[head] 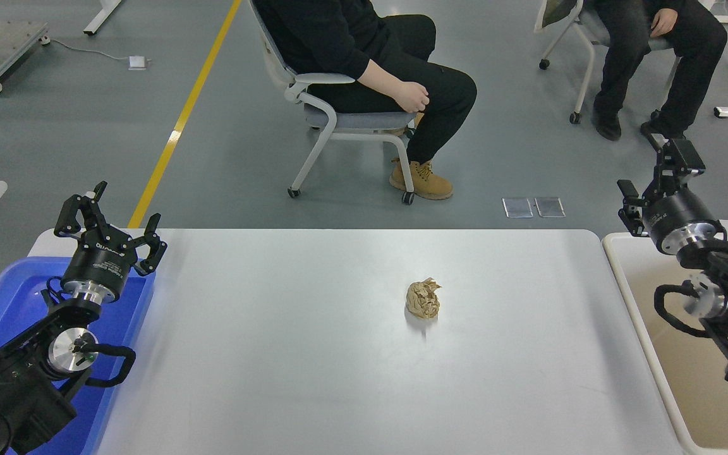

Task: Clean the table surface

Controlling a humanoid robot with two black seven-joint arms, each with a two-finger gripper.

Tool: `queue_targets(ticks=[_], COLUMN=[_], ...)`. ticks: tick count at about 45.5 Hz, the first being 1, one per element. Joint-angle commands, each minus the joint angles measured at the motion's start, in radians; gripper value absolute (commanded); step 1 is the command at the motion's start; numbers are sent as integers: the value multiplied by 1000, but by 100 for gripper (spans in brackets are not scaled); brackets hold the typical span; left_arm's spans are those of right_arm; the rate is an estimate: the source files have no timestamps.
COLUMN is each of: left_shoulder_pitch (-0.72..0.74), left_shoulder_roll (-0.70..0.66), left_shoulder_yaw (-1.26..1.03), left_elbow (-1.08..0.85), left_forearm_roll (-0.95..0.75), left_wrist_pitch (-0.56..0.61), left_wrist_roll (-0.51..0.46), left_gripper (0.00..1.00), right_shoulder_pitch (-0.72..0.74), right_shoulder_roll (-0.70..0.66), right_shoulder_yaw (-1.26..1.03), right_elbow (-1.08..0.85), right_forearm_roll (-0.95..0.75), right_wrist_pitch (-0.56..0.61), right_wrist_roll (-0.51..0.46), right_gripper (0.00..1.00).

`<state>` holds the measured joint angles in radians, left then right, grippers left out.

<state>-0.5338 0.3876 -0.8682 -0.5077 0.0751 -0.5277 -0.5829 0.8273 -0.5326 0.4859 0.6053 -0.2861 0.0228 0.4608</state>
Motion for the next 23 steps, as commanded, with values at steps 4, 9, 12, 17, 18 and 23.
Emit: queue_targets(ticks=[4, 9, 12, 17, 18, 23], left_shoulder_pitch=[0, 0, 0, 0, 0, 0], left_shoulder_roll=[-1, -1, 0, -1, 0, -1], left_shoulder_yaw=[0, 0, 0, 0, 0, 0], left_elbow=[0, 0, 0, 0, 0, 0], left_forearm_roll=[0, 0, 0, 0, 0, 0], left_wrist_pitch=[0, 0, 0, 0, 0, 0], left_wrist_roll=[0, 0, 0, 0, 0, 0], left_gripper=[100, 100, 100, 100, 100, 100], right_shoulder_pitch=[275, 435, 483, 523, 526, 527], right_shoulder_roll=[-70, -44, 12, 86, 95, 152], right_shoulder_yaw=[-466, -731, -826, -909, -915, -923], right_elbow=[11, 10, 8, 5, 7, 10], right_forearm_roll=[-16, -102, -145, -206, -220, -295], right_wrist_pitch=[28, 31, 32, 32, 32, 34], right_wrist_roll=[-1, -4, -4, -4, -4, -4], right_gripper=[99, 99, 99, 99, 99, 99])
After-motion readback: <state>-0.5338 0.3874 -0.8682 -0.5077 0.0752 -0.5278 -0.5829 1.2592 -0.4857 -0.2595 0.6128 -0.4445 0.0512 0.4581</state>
